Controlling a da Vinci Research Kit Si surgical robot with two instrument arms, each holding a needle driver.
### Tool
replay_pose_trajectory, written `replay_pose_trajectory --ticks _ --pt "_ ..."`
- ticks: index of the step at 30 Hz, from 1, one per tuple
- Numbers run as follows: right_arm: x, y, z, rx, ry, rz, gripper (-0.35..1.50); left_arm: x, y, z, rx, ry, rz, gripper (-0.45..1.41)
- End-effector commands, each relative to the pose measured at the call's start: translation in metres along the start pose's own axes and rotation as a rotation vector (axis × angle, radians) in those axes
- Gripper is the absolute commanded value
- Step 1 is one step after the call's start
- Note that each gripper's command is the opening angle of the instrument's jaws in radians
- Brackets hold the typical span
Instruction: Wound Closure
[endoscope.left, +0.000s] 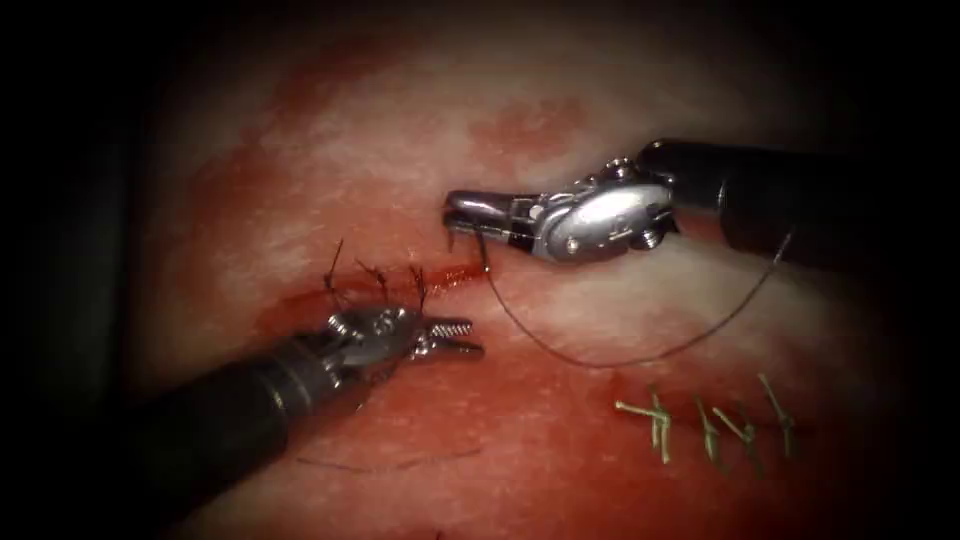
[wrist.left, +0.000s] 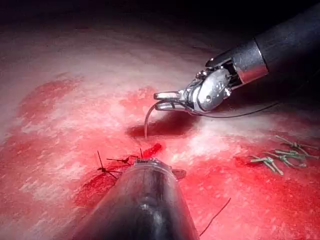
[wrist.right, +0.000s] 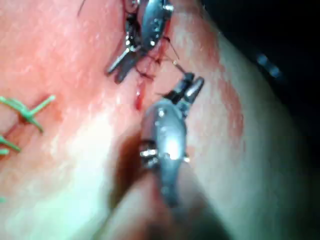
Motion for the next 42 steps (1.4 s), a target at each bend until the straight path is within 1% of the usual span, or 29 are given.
replay_pose_trajectory --ticks 1,6,13,19,22,30,36,42 --pt "-0.0006 -0.0001 0.0007 0.007 -0.010 -0.019 -0.35 0.0002 -0.0002 0.0006 0.000 0.000 0.001 0.04" --pt "-0.0008 -0.0006 0.0006 0.016 -0.019 -0.065 -0.35 0.0002 0.0000 0.0005 0.001 -0.005 0.001 0.04" --pt "-0.0015 -0.0015 0.0004 0.014 -0.019 -0.075 -0.35 0.0002 -0.0001 0.0005 0.001 -0.005 -0.005 0.04" --pt "-0.0007 -0.0008 0.0006 -0.003 -0.013 -0.067 -0.35 0.0003 -0.0004 0.0006 0.000 -0.005 -0.017 0.00" --pt "-0.0006 -0.0009 0.0008 -0.007 -0.014 -0.067 -0.35 0.0003 -0.0005 0.0006 0.000 -0.005 -0.017 0.00" --pt "-0.0021 -0.0018 0.0010 -0.010 -0.017 -0.081 -0.35 0.0003 -0.0004 0.0005 0.001 -0.005 -0.017 0.00" --pt "-0.0023 -0.0020 0.0012 -0.004 -0.017 -0.077 -0.35 0.0003 -0.0004 0.0005 0.001 -0.005 -0.017 -0.01" --pt "-0.0031 -0.0038 0.0005 0.017 -0.016 -0.076 -0.35 0.0002 -0.0003 0.0004 0.000 -0.005 -0.023 -0.01"
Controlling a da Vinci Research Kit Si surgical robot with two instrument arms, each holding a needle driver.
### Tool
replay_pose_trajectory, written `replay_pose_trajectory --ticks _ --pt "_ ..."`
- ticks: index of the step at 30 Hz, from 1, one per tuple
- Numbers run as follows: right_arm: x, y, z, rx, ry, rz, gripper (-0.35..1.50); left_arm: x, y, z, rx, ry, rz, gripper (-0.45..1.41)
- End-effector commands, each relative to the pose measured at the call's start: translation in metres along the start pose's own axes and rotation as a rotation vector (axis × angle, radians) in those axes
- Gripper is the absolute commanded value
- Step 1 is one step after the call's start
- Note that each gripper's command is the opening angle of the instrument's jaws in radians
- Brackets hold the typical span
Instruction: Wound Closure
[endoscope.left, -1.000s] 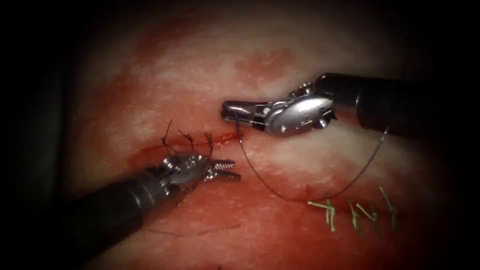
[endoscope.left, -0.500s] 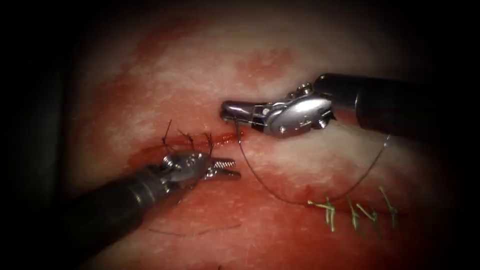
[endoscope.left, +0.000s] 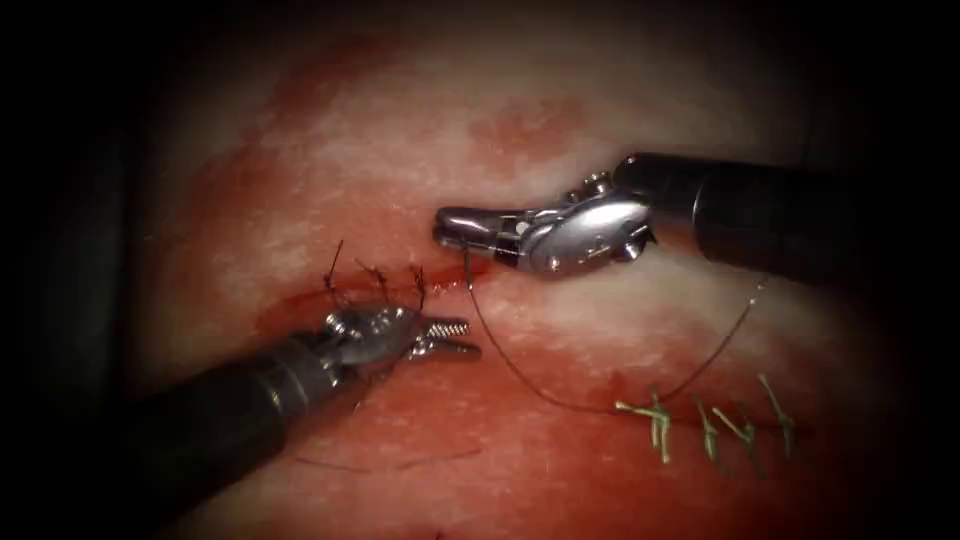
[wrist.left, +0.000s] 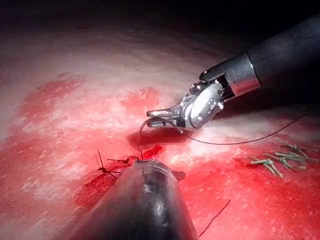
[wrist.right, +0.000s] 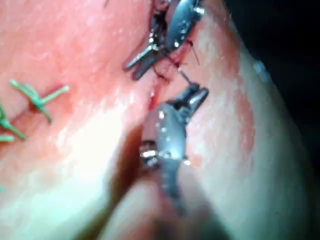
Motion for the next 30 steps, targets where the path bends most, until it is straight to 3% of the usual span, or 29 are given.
replay_pose_trajectory --ticks 1,9,12,16,17,22,30 --pt "-0.0006 -0.0010 0.0006 0.007 0.007 0.000 -0.35 0.0002 -0.0003 0.0006 0.000 0.000 0.000 -0.01" --pt "-0.0017 -0.0043 -0.0007 0.037 0.019 -0.018 -0.35 0.0000 -0.0006 0.0001 -0.004 -0.005 0.002 -0.01" --pt "-0.0039 -0.0058 -0.0021 0.050 0.006 -0.015 -0.35 -0.0006 -0.0013 -0.0010 -0.013 -0.029 -0.007 -0.03" --pt "-0.0050 -0.0066 -0.0027 0.059 -0.004 -0.007 -0.35 -0.0012 -0.0019 -0.0016 -0.007 -0.047 -0.017 -0.03" --pt "-0.0053 -0.0072 -0.0028 0.073 -0.008 -0.008 -0.35 -0.0022 -0.0024 -0.0018 -0.003 -0.087 -0.021 -0.03" --pt "-0.0051 -0.0083 -0.0027 0.092 -0.005 0.003 -0.35 -0.0043 -0.0029 -0.0013 0.020 -0.174 -0.020 0.04" --pt "-0.0052 -0.0103 -0.0025 0.128 -0.006 0.018 -0.35 -0.0043 -0.0025 -0.0011 0.024 -0.184 -0.021 0.05"
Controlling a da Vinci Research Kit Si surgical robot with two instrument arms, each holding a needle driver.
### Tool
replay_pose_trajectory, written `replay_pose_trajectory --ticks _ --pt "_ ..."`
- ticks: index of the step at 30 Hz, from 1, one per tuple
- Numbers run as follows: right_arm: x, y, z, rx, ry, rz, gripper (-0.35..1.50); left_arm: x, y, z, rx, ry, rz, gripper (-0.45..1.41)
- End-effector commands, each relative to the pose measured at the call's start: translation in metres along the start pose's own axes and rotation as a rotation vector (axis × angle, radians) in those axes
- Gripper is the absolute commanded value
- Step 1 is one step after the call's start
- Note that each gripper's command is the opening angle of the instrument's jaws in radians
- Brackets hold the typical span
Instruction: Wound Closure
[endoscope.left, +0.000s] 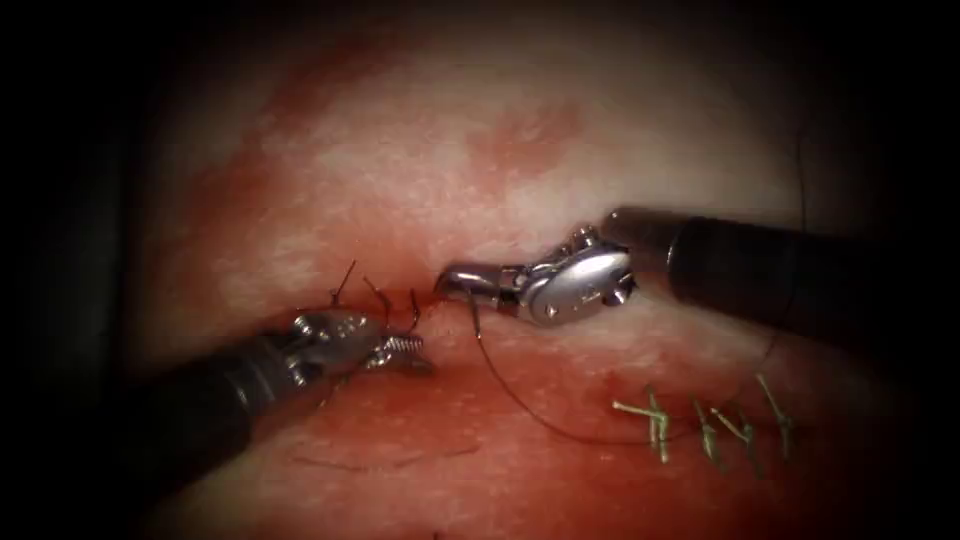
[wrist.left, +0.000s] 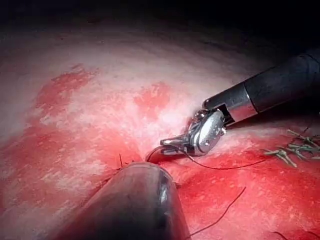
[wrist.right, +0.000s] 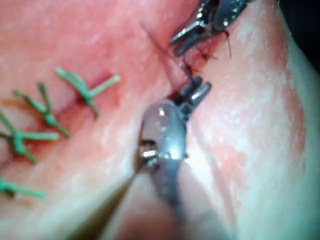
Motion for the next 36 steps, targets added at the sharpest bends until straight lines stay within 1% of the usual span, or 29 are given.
replay_pose_trajectory --ticks 1,8,12,14,20,21,23,27,31,36 --pt "-0.0002 -0.0005 0.0010 0.005 0.007 -0.002 -0.35 0.0003 -0.0002 0.0005 -0.001 0.002 -0.001 0.07" --pt "0.0016 -0.0015 0.0011 0.044 0.016 0.003 -0.35 0.0004 -0.0002 0.0005 -0.001 0.002 -0.001 0.07" --pt "0.0014 -0.0021 0.0011 0.056 0.012 0.028 -0.35 0.0004 -0.0002 0.0006 -0.001 0.002 -0.001 0.07" --pt "0.0011 -0.0025 0.0010 0.065 -0.009 0.048 -0.35 0.0004 -0.0002 0.0006 -0.001 0.002 -0.001 0.07" --pt "0.0008 -0.0023 0.0006 0.058 -0.033 0.084 -0.35 0.0004 -0.0002 0.0006 -0.001 0.002 -0.001 0.07" --pt "0.0008 -0.0020 0.0004 0.049 -0.054 0.098 -0.35 0.0004 -0.0001 0.0006 0.000 0.002 -0.002 0.07" --pt "0.0008 -0.0018 0.0004 0.044 -0.066 0.105 -0.35 0.0005 -0.0001 0.0006 0.000 0.002 -0.002 0.07" --pt "0.0008 -0.0008 0.0001 0.006 -0.136 0.176 -0.35 0.0005 0.0001 0.0007 0.002 0.003 -0.004 0.07" --pt "0.0004 -0.0008 -0.0001 0.008 -0.191 0.250 -0.35 0.0005 0.0002 0.0007 0.003 0.003 -0.004 0.07" --pt "-0.0001 -0.0013 0.0000 0.029 -0.205 0.303 -0.35 0.0006 0.0002 0.0008 0.003 0.003 -0.005 0.07"
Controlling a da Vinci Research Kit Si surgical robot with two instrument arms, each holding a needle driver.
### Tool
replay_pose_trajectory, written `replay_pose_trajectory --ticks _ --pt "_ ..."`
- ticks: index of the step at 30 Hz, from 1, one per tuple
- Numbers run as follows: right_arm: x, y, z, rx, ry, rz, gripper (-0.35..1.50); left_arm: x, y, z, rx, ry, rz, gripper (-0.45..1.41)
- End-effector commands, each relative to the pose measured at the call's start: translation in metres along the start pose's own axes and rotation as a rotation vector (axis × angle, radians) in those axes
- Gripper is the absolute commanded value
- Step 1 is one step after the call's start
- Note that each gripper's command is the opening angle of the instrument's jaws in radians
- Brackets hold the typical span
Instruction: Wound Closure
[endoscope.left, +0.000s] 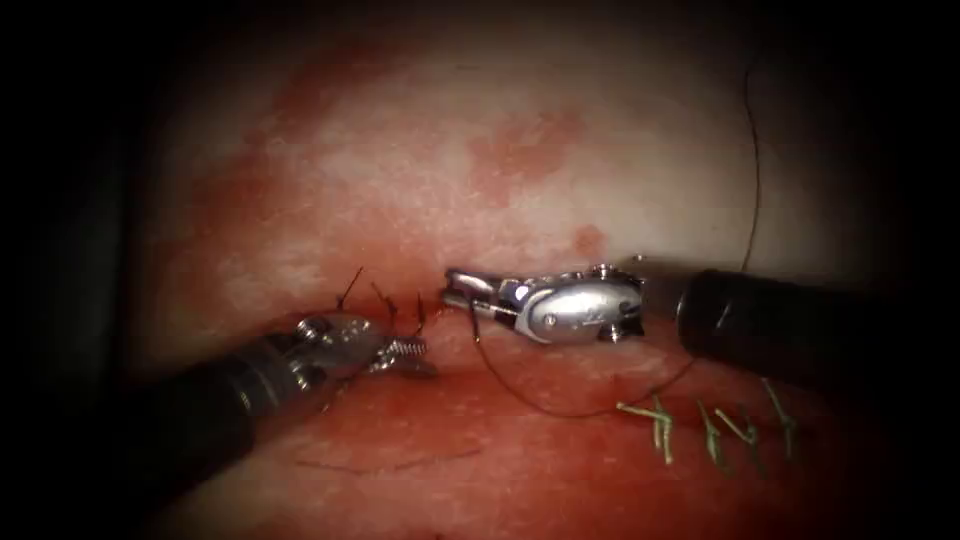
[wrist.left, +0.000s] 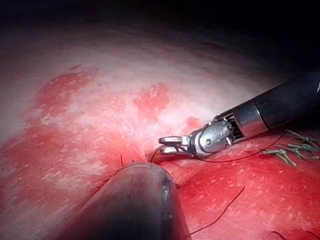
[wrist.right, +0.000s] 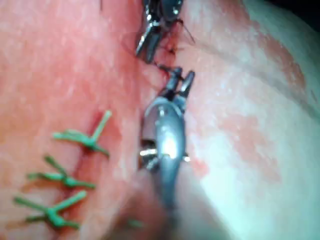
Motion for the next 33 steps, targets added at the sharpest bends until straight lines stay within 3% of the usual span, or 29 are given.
replay_pose_trajectory --ticks 1,8,23,33 --pt "-0.0006 -0.0005 0.0010 0.021 -0.001 0.014 -0.35 0.0003 -0.0002 0.0007 0.000 0.000 0.001 0.07" --pt "-0.0007 -0.0016 0.0015 0.149 -0.082 0.138 -0.35 0.0003 -0.0001 0.0007 0.002 -0.002 0.000 0.05" --pt "0.0007 -0.0025 0.0013 0.231 -0.184 0.464 -0.35 0.0004 0.0003 0.0006 0.003 -0.002 -0.002 0.04" --pt "0.0011 -0.0029 0.0005 0.259 -0.209 0.584 -0.35 0.0004 0.0003 0.0005 0.003 -0.005 -0.002 0.02"
